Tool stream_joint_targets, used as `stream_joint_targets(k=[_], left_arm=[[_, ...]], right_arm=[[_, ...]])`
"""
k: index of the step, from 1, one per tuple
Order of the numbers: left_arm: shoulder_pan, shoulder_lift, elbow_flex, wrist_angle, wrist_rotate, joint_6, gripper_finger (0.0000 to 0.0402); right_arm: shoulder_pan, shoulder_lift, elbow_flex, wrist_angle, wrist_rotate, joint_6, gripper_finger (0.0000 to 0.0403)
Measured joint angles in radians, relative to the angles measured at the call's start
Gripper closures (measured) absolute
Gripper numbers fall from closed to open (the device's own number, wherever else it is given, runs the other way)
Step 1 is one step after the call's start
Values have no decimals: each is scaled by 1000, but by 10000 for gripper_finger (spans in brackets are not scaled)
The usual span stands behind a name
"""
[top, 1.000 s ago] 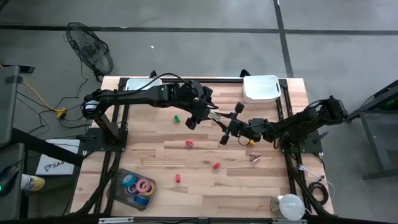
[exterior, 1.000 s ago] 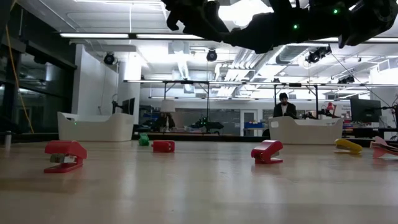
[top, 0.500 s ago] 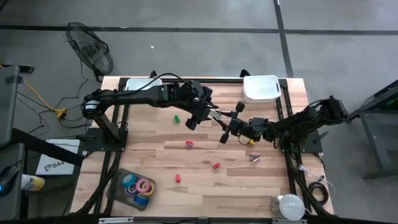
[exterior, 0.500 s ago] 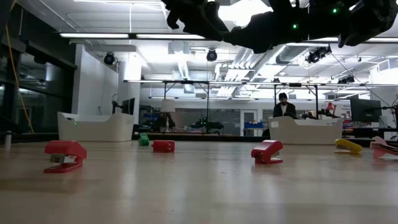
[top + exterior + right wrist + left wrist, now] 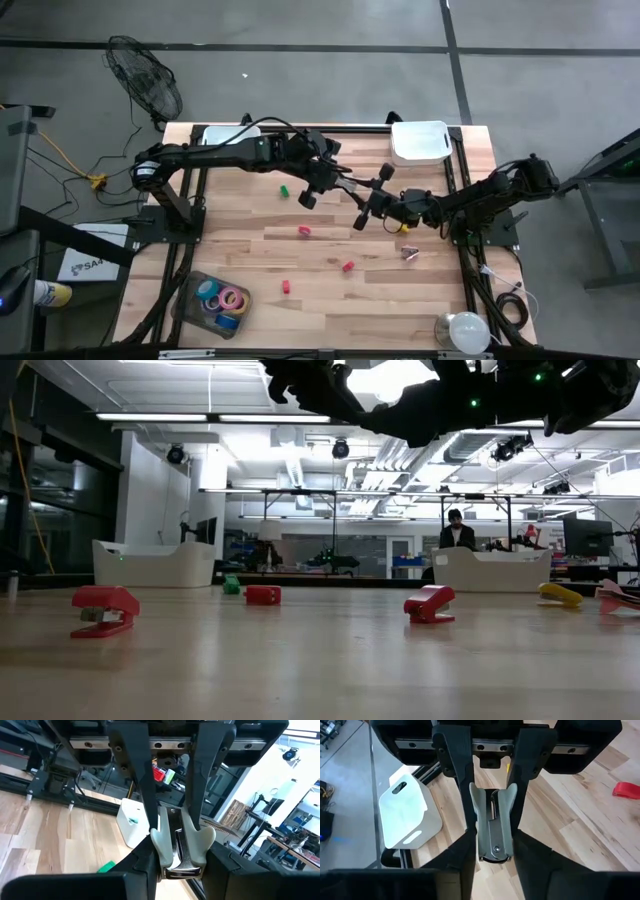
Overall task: Pick and place Stapler, Stapler remover, tape
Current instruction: Put the gray staple remover into the left white bin
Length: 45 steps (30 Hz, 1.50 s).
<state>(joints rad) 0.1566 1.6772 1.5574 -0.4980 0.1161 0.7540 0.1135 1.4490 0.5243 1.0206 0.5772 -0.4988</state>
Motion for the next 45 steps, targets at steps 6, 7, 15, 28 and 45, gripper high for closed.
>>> stream_joint_targets(k=[6,7,15,28,45], left_arm=[[0,0,0,-5,0,-3,310],[0,0,0,-5,0,-3,313],[0,0,0,-6,-1,-2,318],[0,0,0,-5,-5,1,320],[-2,0,0,-38,-248,6,316]], right_arm=[[0,0,-1,-3,1,-1,308],[0,0,-1,-3,1,-1,308],[0,0,-1,-2,-1,0,308],[1,0,-1,1,27,8,233],[-1,0,1,-139,125,185,219]])
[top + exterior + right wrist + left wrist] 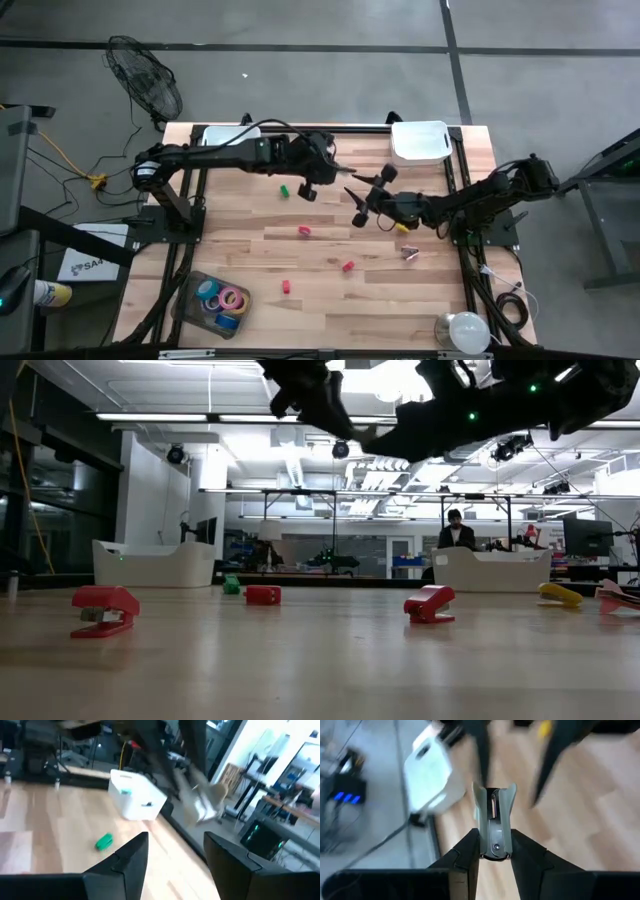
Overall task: Pick and place Stapler, Stapler remover, tape
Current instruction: Put the gray staple remover into the left white bin
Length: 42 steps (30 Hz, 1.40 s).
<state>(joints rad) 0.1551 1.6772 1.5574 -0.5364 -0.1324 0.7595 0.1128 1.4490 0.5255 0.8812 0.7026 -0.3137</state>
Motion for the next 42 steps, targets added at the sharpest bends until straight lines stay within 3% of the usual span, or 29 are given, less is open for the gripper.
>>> stream_joint_targets(k=[7,16,35,42], left_arm=[[3,0,0,-146,-305,22,315],[103,0,-5,-407,-451,-54,315],[426,0,-163,-694,-478,-215,315],[492,0,-221,-762,-378,-220,315]], right_arm=[[-2,0,0,-135,24,142,218],[-2,0,0,-189,24,183,221],[-2,0,-1,-205,17,183,222],[-2,0,-1,-205,19,183,222]])
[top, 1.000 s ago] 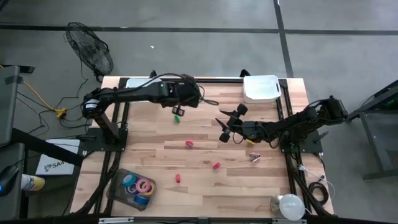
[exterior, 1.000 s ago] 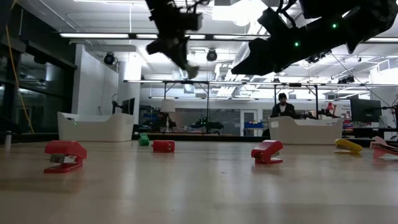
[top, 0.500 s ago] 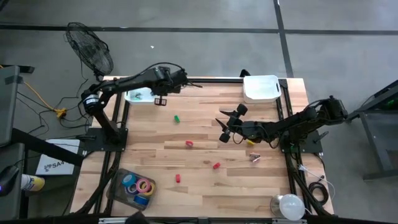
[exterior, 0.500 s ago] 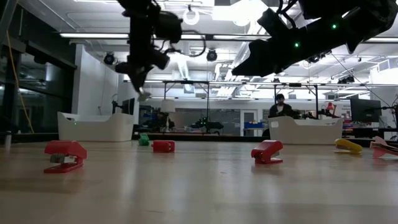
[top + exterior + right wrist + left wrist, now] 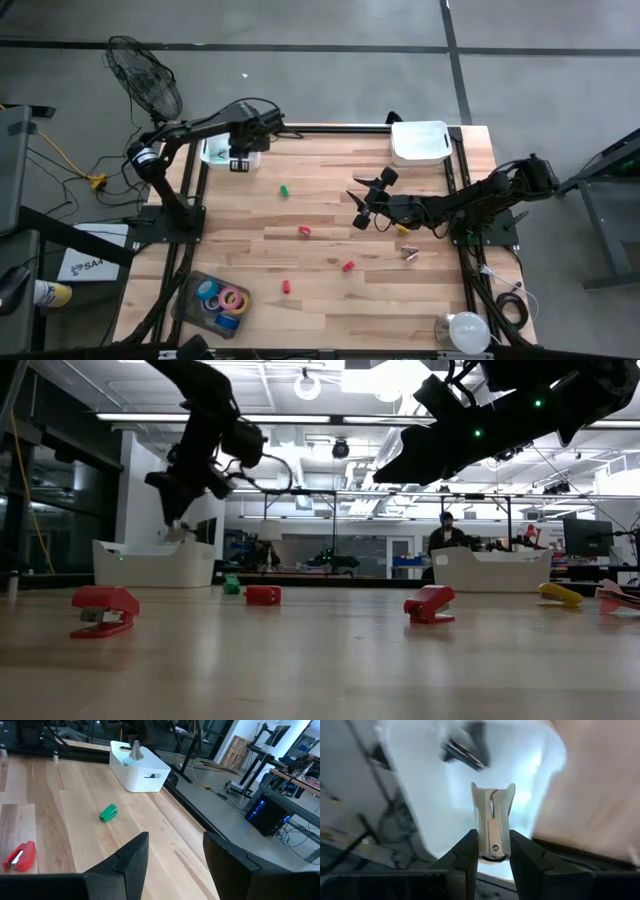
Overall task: Pick and place Stapler, Stapler remover, tape
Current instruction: Put the gray staple remover into the left white bin
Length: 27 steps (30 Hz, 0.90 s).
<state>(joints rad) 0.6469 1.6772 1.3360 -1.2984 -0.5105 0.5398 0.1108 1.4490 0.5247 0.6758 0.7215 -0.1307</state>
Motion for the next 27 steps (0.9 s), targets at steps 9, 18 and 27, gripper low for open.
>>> stream_joint_targets(k=[9,18,27], left_arm=[[87,0,-95,1,50,-4,315],[187,0,-104,65,94,-172,314],[239,0,-104,165,161,-256,310]], right_arm=[[0,0,0,0,1,0,222],[0,0,0,0,1,19,221],[0,0,0,-7,1,19,221]])
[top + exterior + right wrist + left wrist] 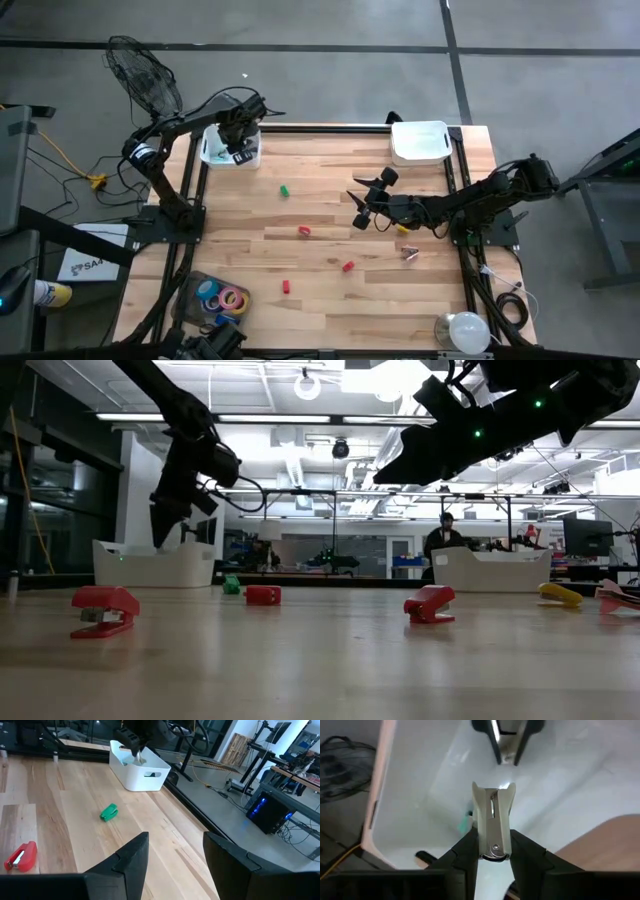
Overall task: Pick and place Stapler, Stapler remover, tape
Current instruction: Put the gray staple remover into the left white bin, then put the pink staple remover into the left white bin
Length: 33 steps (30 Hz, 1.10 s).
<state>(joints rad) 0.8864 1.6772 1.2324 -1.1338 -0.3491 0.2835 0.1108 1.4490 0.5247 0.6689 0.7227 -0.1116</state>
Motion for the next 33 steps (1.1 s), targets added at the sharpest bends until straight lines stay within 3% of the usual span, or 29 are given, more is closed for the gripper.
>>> stream_joint_targets(k=[10,17,25,33], left_arm=[[-3,0,0,7,-15,7,242],[-3,-2,5,2,-14,112,187],[-65,-143,32,80,-13,139,181],[-260,-274,32,163,-8,132,181]], right_arm=[[0,0,0,-8,0,0,222],[0,0,0,-12,0,0,222],[1,-5,0,-38,37,26,222],[1,-165,0,-297,-15,67,222]])
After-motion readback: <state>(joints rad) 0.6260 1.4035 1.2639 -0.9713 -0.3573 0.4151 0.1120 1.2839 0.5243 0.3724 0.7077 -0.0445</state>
